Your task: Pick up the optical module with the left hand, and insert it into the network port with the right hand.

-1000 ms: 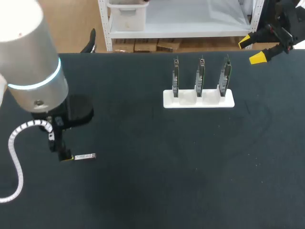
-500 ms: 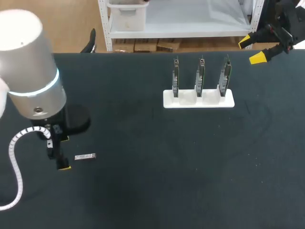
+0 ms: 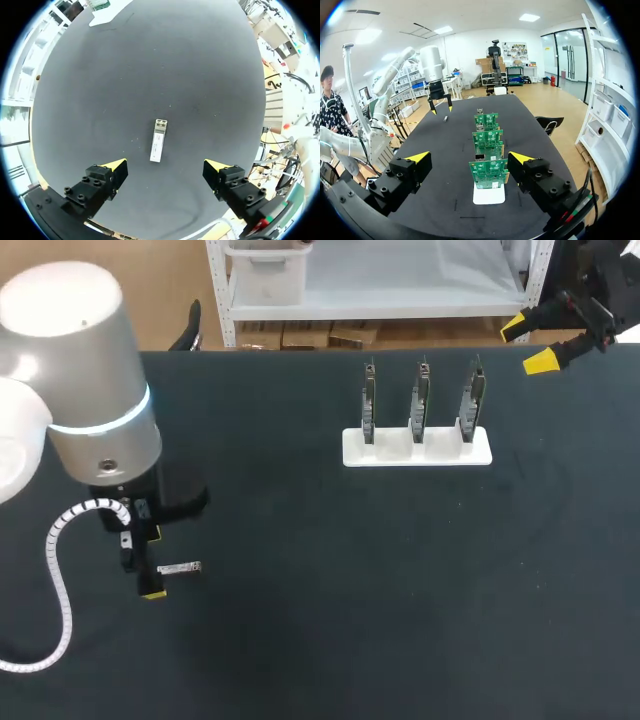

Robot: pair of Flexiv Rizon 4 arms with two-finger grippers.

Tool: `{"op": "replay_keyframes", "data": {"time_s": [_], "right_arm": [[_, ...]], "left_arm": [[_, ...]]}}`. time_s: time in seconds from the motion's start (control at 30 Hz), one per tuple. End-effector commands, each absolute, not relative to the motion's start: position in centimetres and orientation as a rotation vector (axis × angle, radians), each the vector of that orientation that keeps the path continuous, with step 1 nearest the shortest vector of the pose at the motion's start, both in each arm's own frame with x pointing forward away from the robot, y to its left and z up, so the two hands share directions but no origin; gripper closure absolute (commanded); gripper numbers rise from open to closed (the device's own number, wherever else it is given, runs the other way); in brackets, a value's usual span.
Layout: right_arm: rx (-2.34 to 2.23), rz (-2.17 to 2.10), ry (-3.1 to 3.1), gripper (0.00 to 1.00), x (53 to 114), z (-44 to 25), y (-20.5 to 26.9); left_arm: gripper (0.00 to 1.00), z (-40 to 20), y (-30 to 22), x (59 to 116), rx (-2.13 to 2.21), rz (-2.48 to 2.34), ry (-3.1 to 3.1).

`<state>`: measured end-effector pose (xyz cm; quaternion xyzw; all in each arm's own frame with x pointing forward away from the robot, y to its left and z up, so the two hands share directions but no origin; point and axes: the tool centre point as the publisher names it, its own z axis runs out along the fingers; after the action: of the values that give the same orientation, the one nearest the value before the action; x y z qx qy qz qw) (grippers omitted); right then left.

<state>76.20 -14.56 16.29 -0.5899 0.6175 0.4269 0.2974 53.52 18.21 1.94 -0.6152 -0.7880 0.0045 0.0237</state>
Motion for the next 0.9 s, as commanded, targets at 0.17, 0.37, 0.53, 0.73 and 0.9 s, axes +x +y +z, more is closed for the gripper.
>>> {"op": "replay_keyframes", "data": {"time_s": [0.17,0.37,0.53,0.73,0.9], "right_arm": [[-1.566,1.129,1.641,0.00,76.0,16.3,-14.5],[-1.566,1.129,1.641,0.00,76.0,16.3,-14.5],[-1.566,1.129,1.641,0.00,76.0,16.3,-14.5],[-1.566,1.129,1.641,0.00,76.0,16.3,-14.5],[-1.566,1.129,1.641,0.00,76.0,16.3,-14.5]], "left_arm": [[0.00,0.9,17.9,53.0,-1.925,0.034,-2.454],[0.00,0.0,17.8,52.8,-1.925,0.036,-2.431],[0.00,-0.4,17.8,52.8,-1.923,0.045,-2.425],[0.00,-0.6,17.8,53.0,-1.947,0.038,-2.403],[0.00,-0.6,17.4,53.2,-1.967,0.035,-2.383]]}}
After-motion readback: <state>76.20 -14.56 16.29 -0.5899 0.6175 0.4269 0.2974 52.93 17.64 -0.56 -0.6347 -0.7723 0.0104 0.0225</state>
